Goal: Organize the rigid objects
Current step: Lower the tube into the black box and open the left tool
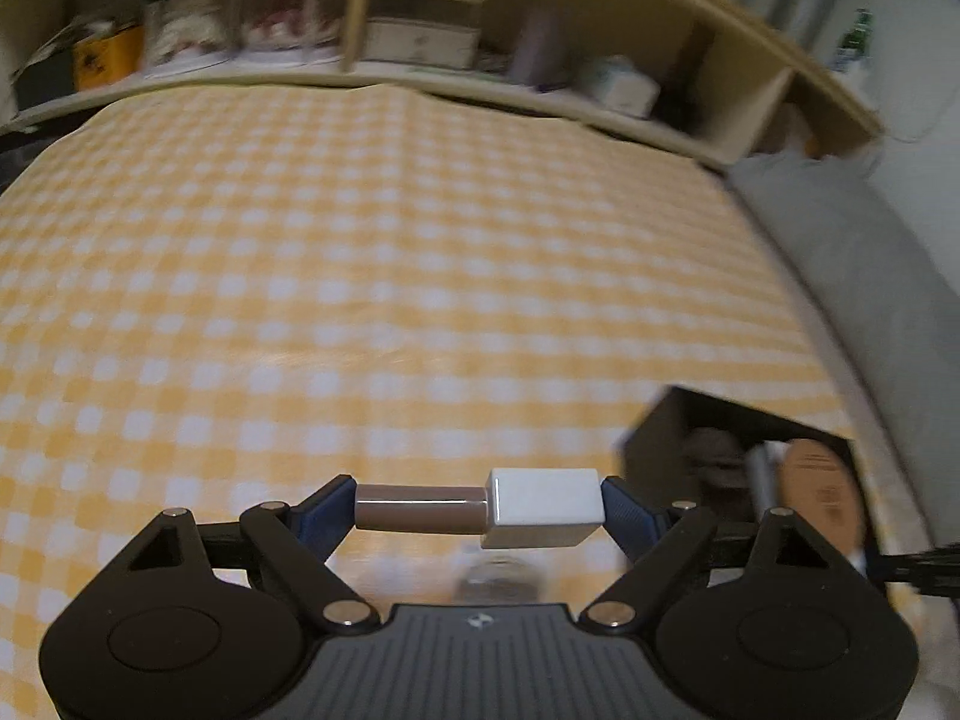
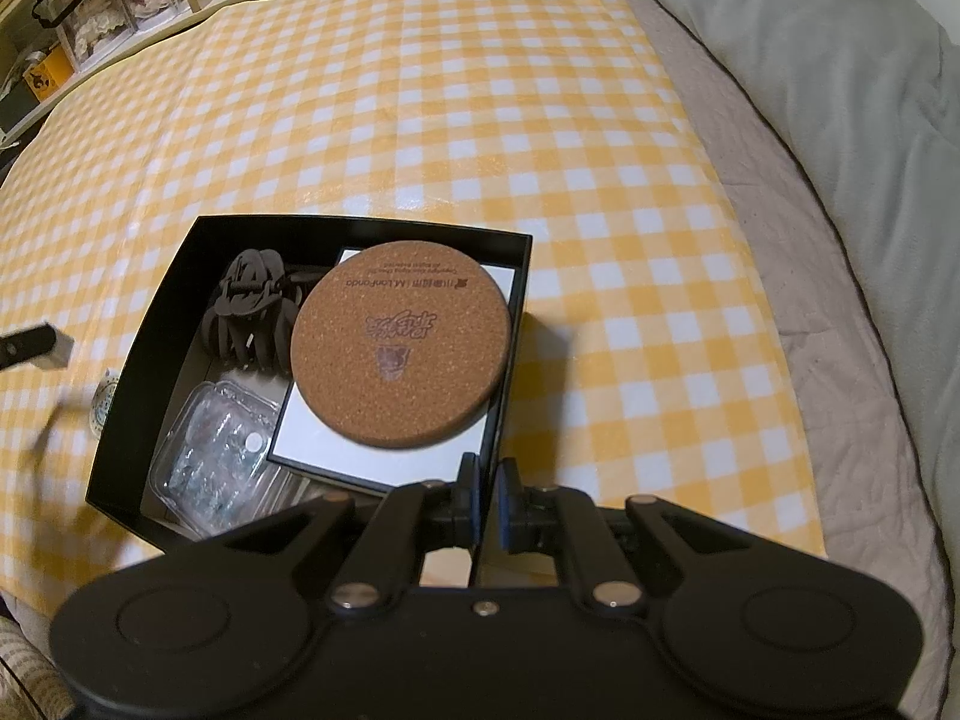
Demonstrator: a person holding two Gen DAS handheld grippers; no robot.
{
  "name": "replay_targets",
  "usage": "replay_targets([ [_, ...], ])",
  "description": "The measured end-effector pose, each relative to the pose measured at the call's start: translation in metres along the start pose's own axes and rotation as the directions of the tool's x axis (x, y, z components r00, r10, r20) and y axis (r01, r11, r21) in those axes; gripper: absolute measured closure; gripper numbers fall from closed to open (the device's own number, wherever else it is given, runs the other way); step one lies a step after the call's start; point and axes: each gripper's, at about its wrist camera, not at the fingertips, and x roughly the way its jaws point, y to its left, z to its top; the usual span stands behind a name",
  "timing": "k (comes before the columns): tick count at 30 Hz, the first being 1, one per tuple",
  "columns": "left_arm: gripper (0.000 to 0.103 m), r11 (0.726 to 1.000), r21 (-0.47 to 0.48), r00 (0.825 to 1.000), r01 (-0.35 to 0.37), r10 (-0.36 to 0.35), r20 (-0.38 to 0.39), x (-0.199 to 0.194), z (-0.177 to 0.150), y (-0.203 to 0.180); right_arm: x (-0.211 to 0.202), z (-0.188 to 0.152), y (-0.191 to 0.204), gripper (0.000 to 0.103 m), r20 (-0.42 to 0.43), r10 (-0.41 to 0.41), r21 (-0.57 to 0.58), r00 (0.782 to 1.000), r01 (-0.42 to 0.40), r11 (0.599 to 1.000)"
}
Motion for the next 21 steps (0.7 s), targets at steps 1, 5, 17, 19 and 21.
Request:
replay_targets([
  [1, 0.016, 1.0, 0.008, 1.0, 0.015, -0.015, 0.003, -0.002, 0.0, -0.008, 0.0, 0.0, 0.0, 0.095, 0.0, -0.001, -0.004, 1.0, 0.001, 1.0],
  [5, 0.016, 0.995, 0.046, 0.996, 0.093, -0.093, -0.001, -0.002, 0.0, -0.048, 0.0, 0.0, 0.001, 0.095, 0.0, 0.002, -0.003, 1.0, -0.002, 1.0],
  [17, 0.016, 0.983, 0.144, 0.993, 0.116, -0.11, -0.051, 0.028, -0.011, -0.124, 0.0, 0.0, -0.002, 0.095, 0.005, 0.02, 0.002, 1.0, -0.02, 1.0],
  [19, 0.016, 0.98, 0.162, 0.993, 0.115, -0.107, -0.054, 0.033, -0.012, -0.128, 0.0, -0.001, -0.003, 0.095, 0.006, 0.024, 0.006, 1.0, -0.024, 1.0],
  [21, 0.016, 0.977, 0.18, 0.993, 0.112, -0.103, -0.055, 0.036, -0.013, -0.131, 0.0, -0.001, -0.004, 0.095, 0.007, 0.027, 0.008, 1.0, -0.027, 1.0],
])
